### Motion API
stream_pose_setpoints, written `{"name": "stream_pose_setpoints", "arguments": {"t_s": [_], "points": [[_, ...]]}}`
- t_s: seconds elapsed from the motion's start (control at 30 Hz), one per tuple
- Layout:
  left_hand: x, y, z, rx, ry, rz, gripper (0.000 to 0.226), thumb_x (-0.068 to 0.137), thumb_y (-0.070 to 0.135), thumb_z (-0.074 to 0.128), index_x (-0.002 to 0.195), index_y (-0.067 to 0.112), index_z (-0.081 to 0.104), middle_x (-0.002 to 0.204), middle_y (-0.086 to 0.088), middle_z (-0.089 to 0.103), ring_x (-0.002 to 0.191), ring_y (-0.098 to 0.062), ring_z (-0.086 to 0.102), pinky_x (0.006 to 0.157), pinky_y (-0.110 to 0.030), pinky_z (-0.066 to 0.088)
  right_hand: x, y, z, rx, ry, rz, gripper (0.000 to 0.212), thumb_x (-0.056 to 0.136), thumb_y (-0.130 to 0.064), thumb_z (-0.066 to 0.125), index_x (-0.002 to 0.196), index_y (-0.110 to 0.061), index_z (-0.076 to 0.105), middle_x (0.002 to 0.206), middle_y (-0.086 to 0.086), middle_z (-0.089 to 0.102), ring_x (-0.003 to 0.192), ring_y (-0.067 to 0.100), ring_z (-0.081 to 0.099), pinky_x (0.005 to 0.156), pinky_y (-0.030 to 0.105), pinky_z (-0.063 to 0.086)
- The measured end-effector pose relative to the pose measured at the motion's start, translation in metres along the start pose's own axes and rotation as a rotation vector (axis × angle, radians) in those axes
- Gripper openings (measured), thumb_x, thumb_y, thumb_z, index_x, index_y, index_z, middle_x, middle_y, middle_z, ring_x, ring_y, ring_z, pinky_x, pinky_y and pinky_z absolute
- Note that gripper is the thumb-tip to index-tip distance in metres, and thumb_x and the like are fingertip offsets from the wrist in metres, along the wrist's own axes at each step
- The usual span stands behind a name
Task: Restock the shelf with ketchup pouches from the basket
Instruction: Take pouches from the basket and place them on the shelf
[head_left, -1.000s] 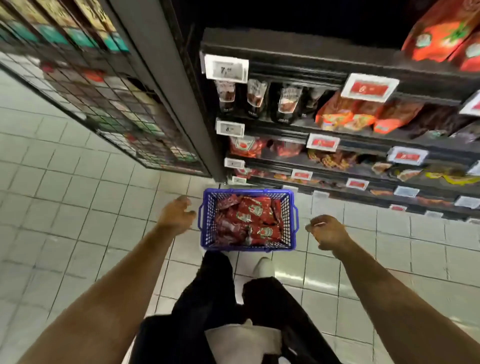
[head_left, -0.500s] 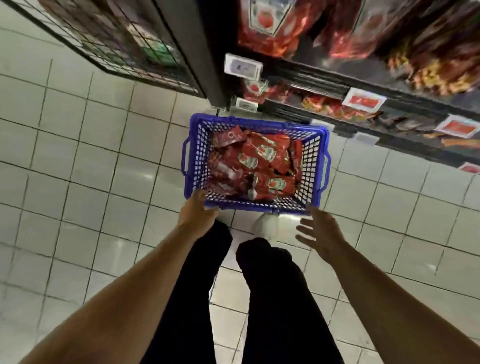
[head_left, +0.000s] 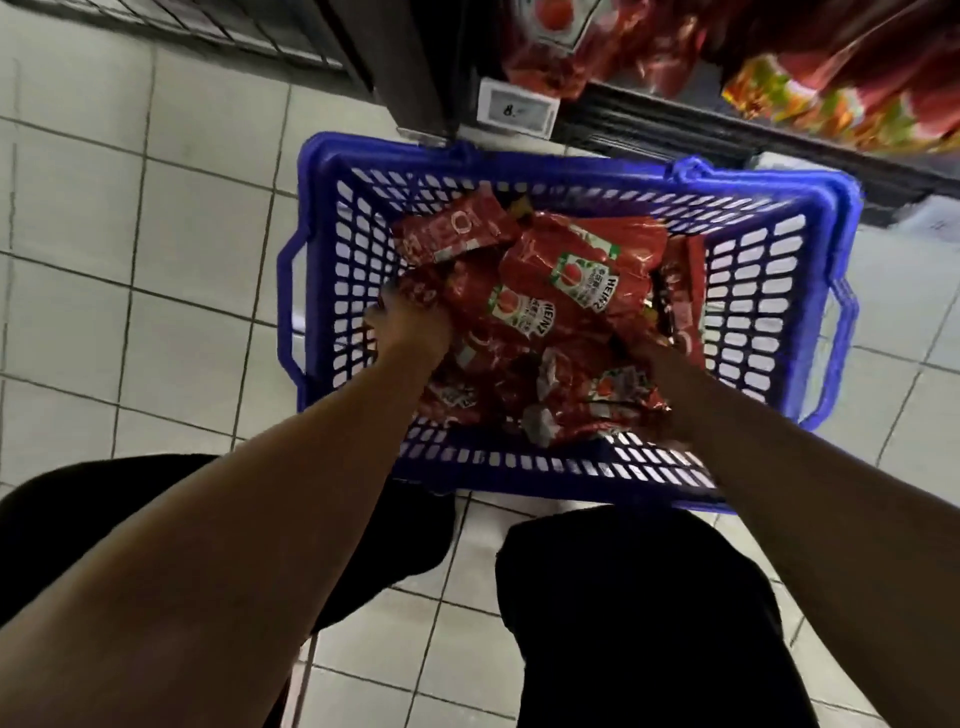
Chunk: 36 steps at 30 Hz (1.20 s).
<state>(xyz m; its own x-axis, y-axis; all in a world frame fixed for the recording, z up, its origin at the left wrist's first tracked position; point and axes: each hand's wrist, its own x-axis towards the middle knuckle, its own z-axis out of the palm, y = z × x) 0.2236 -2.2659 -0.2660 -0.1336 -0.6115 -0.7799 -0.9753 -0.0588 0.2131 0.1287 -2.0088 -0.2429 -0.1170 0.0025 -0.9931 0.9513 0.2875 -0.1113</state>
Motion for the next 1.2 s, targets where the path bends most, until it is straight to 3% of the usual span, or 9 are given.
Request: {"name": "stream_pose_setpoints", "arguments": {"t_s": [0.1,0.3,0.47,0.6,0.67,0.77,0.9,1.1,1.2], "points": [[0.001,0.012,0.025,-0.065,0.125,-0.039,0.077,0.089,0.027,0.058,0.155,0.013,0.02,0.158,-0.019,0.011,0.134,-0.043,0.039,0.102,-0.048,0.043,0.016,-0.003,0.01,-0.05,0.073,0.069,0.062,0.066,-0.064,0.077,0.107,-0.017,0.071,0.096,0.007,0.077,0.086,0.03,0.073,0.086,0.049,0.056],[0.006,0.014,0.021,0.099,0.048,-0.022,0.077,0.078,0.04,0.047,0.152,0.039,0.023,0.16,-0.019,0.005,0.14,-0.047,0.026,0.106,-0.057,0.035,0.025,-0.004,0.032,-0.158,0.153,0.053,0.042,0.101,-0.027,0.052,0.135,-0.001,0.055,0.102,0.016,0.064,0.083,0.029,0.058,0.096,0.043,0.048],[0.012,0.009,0.008,0.317,0.079,0.187,0.093,0.083,0.035,0.062,0.158,0.013,0.011,0.159,-0.014,0.024,0.137,-0.04,0.041,0.104,-0.051,0.043,0.023,-0.005,0.024,-0.17,0.206,0.053,0.037,0.101,-0.025,0.051,0.13,-0.002,0.057,0.083,0.01,0.06,0.064,0.023,0.056,0.074,0.031,0.052],[0.012,0.025,0.004,0.387,0.073,0.214,0.076,0.087,0.027,0.065,0.152,0.014,0.027,0.146,-0.016,0.038,0.127,-0.038,0.05,0.095,-0.046,0.048,0.016,-0.006,0.025,-0.164,0.247,0.098,0.035,0.099,-0.048,0.052,0.108,-0.015,0.06,0.08,0.001,0.072,0.037,0.017,0.057,0.029,0.012,0.034],[0.007,0.022,-0.001,0.35,0.082,0.204,0.069,0.085,0.024,0.067,0.144,0.012,0.034,0.138,-0.018,0.046,0.12,-0.036,0.055,0.083,-0.043,0.049,0.014,-0.008,0.02,-0.155,0.264,0.116,0.041,0.097,-0.044,0.059,0.126,-0.015,0.054,0.088,0.001,0.068,0.04,0.022,0.058,0.03,0.015,0.035],[-0.007,0.0,-0.018,0.553,0.049,0.216,0.048,0.086,0.035,0.067,0.126,0.01,0.057,0.12,-0.014,0.063,0.106,-0.032,0.063,0.071,-0.036,0.044,0.006,-0.005,0.018,-0.079,0.258,0.15,0.032,0.091,-0.035,0.068,0.115,-0.016,0.058,0.077,0.001,0.066,0.028,0.014,0.057,0.025,0.024,0.039],[-0.032,-0.022,-0.031,0.891,-0.23,0.27,0.081,0.076,0.067,0.071,0.137,0.015,0.055,0.128,-0.012,0.063,0.118,-0.033,0.06,0.092,-0.039,0.047,-0.012,0.0,0.023,0.069,0.243,0.073,0.009,0.095,-0.015,0.056,0.087,-0.014,0.059,0.061,-0.001,0.072,0.034,0.011,0.061,0.026,0.023,0.04],[-0.055,-0.02,-0.03,0.917,-0.249,0.218,0.102,0.064,0.072,0.078,0.144,0.018,0.045,0.138,-0.015,0.056,0.129,-0.037,0.05,0.105,-0.047,0.042,-0.041,0.011,0.018,0.319,0.124,-0.039,0.04,0.086,-0.002,0.054,0.126,-0.004,0.063,0.106,0.011,0.071,0.089,0.029,0.072,0.063,0.033,0.059],[-0.063,-0.003,-0.034,0.896,-0.359,0.175,0.094,0.068,0.07,0.077,0.139,0.014,0.051,0.123,-0.014,0.066,0.115,-0.033,0.062,0.098,-0.04,0.05,-0.058,0.019,0.013,0.438,0.009,-0.108,0.032,0.09,-0.005,0.059,0.122,-0.008,0.063,0.11,0.011,0.067,0.104,0.027,0.067,0.091,0.04,0.057]]}}
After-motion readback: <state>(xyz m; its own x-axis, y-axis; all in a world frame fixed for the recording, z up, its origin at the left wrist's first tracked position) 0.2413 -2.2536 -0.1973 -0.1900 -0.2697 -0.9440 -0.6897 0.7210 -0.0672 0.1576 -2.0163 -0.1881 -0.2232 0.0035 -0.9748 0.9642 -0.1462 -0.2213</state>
